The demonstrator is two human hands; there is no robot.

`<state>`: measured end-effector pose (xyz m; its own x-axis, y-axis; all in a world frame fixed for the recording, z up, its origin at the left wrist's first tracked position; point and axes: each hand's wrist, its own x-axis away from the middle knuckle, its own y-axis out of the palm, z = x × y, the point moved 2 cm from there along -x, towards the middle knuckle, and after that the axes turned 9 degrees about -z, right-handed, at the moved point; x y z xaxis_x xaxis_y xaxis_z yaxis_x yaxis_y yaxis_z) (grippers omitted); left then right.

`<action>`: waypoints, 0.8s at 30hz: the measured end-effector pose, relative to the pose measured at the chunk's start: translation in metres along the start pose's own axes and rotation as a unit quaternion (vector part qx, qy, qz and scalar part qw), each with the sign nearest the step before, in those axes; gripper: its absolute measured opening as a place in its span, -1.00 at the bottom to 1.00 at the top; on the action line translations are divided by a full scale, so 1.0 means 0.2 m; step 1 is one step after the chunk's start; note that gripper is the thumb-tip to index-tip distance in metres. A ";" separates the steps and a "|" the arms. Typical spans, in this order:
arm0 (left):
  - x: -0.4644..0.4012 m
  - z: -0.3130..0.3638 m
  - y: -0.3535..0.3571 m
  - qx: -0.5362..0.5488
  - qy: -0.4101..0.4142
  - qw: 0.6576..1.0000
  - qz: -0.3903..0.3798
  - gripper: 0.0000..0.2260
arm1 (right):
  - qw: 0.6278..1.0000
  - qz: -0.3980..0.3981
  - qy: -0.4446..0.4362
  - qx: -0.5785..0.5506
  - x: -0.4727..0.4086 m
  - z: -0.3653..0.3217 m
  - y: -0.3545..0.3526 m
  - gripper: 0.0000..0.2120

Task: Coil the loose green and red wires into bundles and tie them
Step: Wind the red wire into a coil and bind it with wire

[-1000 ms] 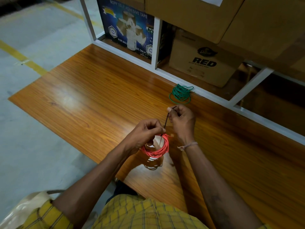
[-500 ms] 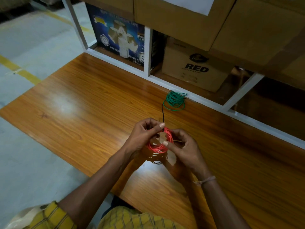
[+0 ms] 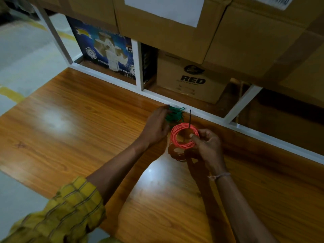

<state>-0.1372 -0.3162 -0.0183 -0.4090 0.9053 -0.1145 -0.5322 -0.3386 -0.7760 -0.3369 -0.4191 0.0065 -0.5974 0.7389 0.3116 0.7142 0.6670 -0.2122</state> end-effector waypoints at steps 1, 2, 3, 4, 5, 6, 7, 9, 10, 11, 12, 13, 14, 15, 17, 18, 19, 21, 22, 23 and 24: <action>-0.05 0.00 0.02 -0.052 0.016 0.998 -0.012 -0.45 | 1.000 0.010 0.008 0.011 -0.03 0.01 -0.01 -0.88; -0.10 0.00 0.04 -0.096 0.020 0.994 -0.045 -0.38 | 0.999 0.016 0.016 0.029 -0.06 0.01 -0.01 -0.88; -0.13 -0.01 0.06 -0.135 0.014 0.987 -0.087 -0.32 | 0.998 0.019 0.023 0.048 -0.09 0.02 0.00 -0.86; -0.15 -0.03 0.08 -0.174 0.004 0.976 -0.130 -0.27 | 0.997 0.021 0.032 0.068 -0.11 0.04 0.00 -0.80; -0.16 -0.04 0.10 -0.207 -0.004 0.964 -0.165 -0.25 | 0.993 0.024 0.042 0.104 -0.13 0.05 0.02 -0.69; -0.15 -0.06 0.11 -0.229 -0.007 0.956 -0.185 -0.24 | 0.985 0.038 0.042 0.163 -0.14 0.06 0.02 -0.56; -0.13 -0.07 0.12 -0.242 -0.006 0.952 -0.190 -0.25 | 0.969 0.054 0.028 0.238 -0.14 0.07 0.03 -0.45; -0.08 -0.09 0.12 -0.241 -0.009 0.955 -0.173 -0.32 | 0.921 0.075 -0.054 0.378 -0.11 0.09 0.04 -0.35; -0.05 -0.10 0.12 -0.231 -0.010 0.960 -0.160 -0.37 | 0.896 0.067 -0.105 0.426 -0.09 0.10 0.05 -0.33; 0.00 -0.11 0.11 -0.220 -0.007 0.964 -0.147 -0.41 | 0.875 0.044 -0.148 0.458 -0.07 0.13 0.06 -0.31; 0.05 -0.11 0.11 -0.206 0.000 0.969 -0.135 -0.44 | 0.861 0.010 -0.174 0.479 -0.05 0.16 0.08 -0.30; 0.10 -0.11 0.11 -0.188 0.009 0.974 -0.123 -0.46 | 0.852 -0.027 -0.182 0.491 -0.04 0.20 0.11 -0.29; 0.14 -0.10 0.10 -0.170 0.014 0.979 -0.115 -0.49 | 0.845 -0.056 -0.173 0.502 -0.03 0.25 0.13 -0.28; 0.19 -0.09 0.11 -0.159 0.011 0.980 -0.118 -0.51 | 0.843 -0.076 -0.158 0.509 -0.03 0.29 0.15 -0.26; 0.27 -0.07 0.11 -0.165 -0.015 0.976 -0.143 -0.49 | 0.843 -0.090 -0.136 0.513 -0.03 0.33 0.17 -0.24; 0.30 -0.06 0.11 -0.168 -0.026 0.973 -0.156 -0.47 | 0.841 -0.090 -0.136 0.516 -0.03 0.34 0.18 -0.24; 0.33 -0.06 0.11 -0.165 -0.034 0.971 -0.167 -0.45 | 0.837 -0.092 -0.141 0.520 -0.02 0.33 0.19 -0.23; 0.36 -0.05 0.10 -0.153 -0.044 0.969 -0.190 -0.42 | 0.825 -0.104 -0.140 0.537 -0.03 0.34 0.18 -0.21; 0.37 -0.04 0.10 -0.152 -0.052 0.966 -0.203 -0.41 | 0.820 -0.114 -0.131 0.546 -0.04 0.34 0.17 -0.21; 0.37 -0.03 0.09 -0.155 -0.061 0.962 -0.215 -0.39 | 0.815 -0.125 -0.122 0.553 -0.05 0.35 0.17 -0.20; 0.38 -0.01 0.08 -0.160 -0.071 0.958 -0.227 -0.38 | 0.811 -0.135 -0.113 0.559 -0.05 0.34 0.16 -0.19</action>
<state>-0.1752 -0.2533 -0.0414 -0.2987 0.8887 0.3479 -0.4343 0.1980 -0.8787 -0.3319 -0.3986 -0.0672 -0.8181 0.4670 0.3356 -0.1540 0.3843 -0.9103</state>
